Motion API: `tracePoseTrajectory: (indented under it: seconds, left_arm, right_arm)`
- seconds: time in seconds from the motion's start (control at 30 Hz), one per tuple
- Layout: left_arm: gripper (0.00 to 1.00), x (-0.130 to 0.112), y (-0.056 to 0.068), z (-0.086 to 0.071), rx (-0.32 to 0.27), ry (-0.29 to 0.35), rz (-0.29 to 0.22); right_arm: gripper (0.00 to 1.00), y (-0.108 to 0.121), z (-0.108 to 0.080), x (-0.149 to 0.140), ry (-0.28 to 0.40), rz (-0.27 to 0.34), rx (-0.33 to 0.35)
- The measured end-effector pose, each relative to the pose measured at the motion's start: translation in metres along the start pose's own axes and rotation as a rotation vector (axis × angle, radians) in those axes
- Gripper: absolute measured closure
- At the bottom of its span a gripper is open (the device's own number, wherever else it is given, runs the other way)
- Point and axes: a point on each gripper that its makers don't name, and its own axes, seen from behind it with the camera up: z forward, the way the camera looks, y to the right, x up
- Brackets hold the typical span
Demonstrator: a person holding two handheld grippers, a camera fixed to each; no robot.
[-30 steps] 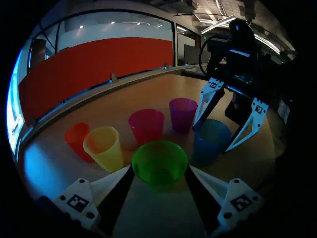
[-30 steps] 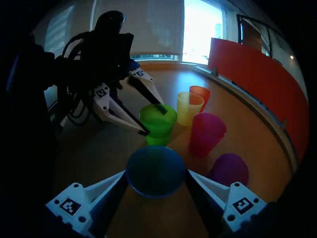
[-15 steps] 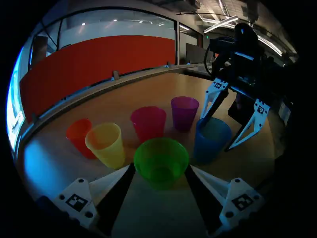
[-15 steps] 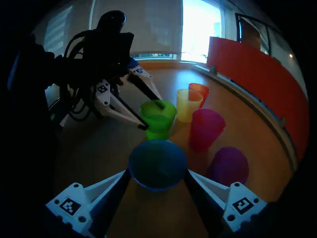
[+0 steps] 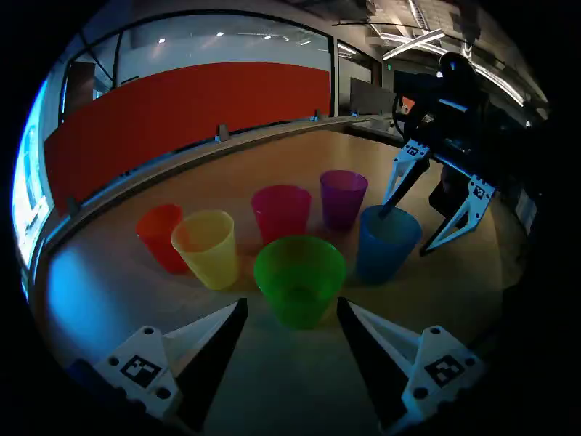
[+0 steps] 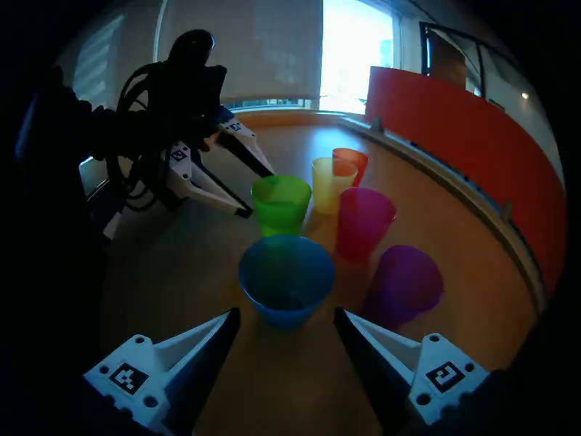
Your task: Pour water
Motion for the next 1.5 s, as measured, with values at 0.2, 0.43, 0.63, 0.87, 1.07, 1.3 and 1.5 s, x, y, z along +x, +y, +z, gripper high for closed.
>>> tracePoseTrajectory:
  seconds: [0.2, 0.43, 0.63, 0.87, 1.07, 1.3, 1.5]
  left_arm:
    - [0.09, -0.004, 0.001, -0.011, 0.013, 0.001, -0.011]
    - [0.09, -0.001, -0.002, -0.023, 0.042, 0.014, -0.029]
    - [0.09, 0.001, -0.015, -0.038, 0.102, 0.038, -0.054]
    - [0.09, 0.008, -0.031, -0.057, 0.172, 0.088, -0.108]
    - [0.09, 0.013, -0.046, -0.07, 0.254, 0.141, -0.133]
    - [0.09, 0.018, -0.063, -0.083, 0.333, 0.199, -0.186]
    - [0.09, 0.027, -0.077, -0.1, 0.412, 0.241, -0.186]
  right_arm:
    - [0.0, -0.003, -0.007, -0.005, 0.002, 0.008, -0.016]
    - [0.0, -0.002, -0.015, -0.008, 0.014, 0.036, -0.054]
    - [0.0, 0.006, -0.028, -0.014, 0.034, 0.097, -0.123]
    - [0.0, 0.026, -0.048, -0.017, 0.07, 0.168, -0.238]
    - [0.0, 0.044, -0.067, -0.015, 0.108, 0.224, -0.333]
    - [0.0, 0.064, -0.09, -0.004, 0.175, 0.279, -0.44]
    - [0.0, 0.081, -0.105, 0.004, 0.262, 0.331, -0.541]
